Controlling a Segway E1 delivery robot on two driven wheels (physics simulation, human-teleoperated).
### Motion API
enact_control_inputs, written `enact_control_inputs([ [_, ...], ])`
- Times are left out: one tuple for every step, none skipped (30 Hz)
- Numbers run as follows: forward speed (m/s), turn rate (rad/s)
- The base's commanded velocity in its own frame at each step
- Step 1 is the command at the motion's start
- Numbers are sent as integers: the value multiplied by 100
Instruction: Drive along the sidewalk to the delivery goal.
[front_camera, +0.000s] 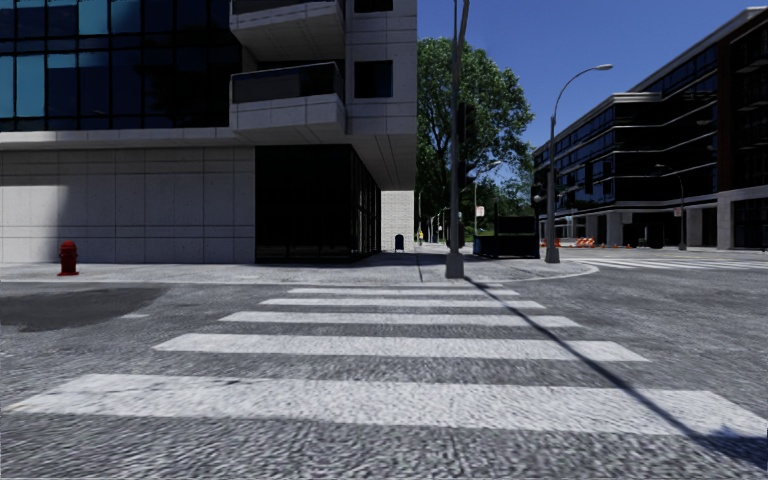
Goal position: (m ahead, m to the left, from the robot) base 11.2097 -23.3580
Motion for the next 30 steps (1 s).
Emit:
enact_control_inputs([
  [200, 0],
  [200, 0],
  [200, 0],
  [200, 0],
  [200, 0],
  [200, 0],
  [200, 0],
  [200, 0],
  [200, 0],
  [200, 0],
  [200, 0],
  [200, 0],
  [200, 0],
  [200, 0],
  [200, 0],
  [200, 0],
  [200, 0],
  [200, 0],
  [200, 0],
  [200, 0],
  [200, 0],
  [200, 0],
  [200, 0],
  [200, 0],
  [200, 0],
  [200, 0],
  [200, 0],
  [200, 0],
  [200, 0],
  [200, 0],
])
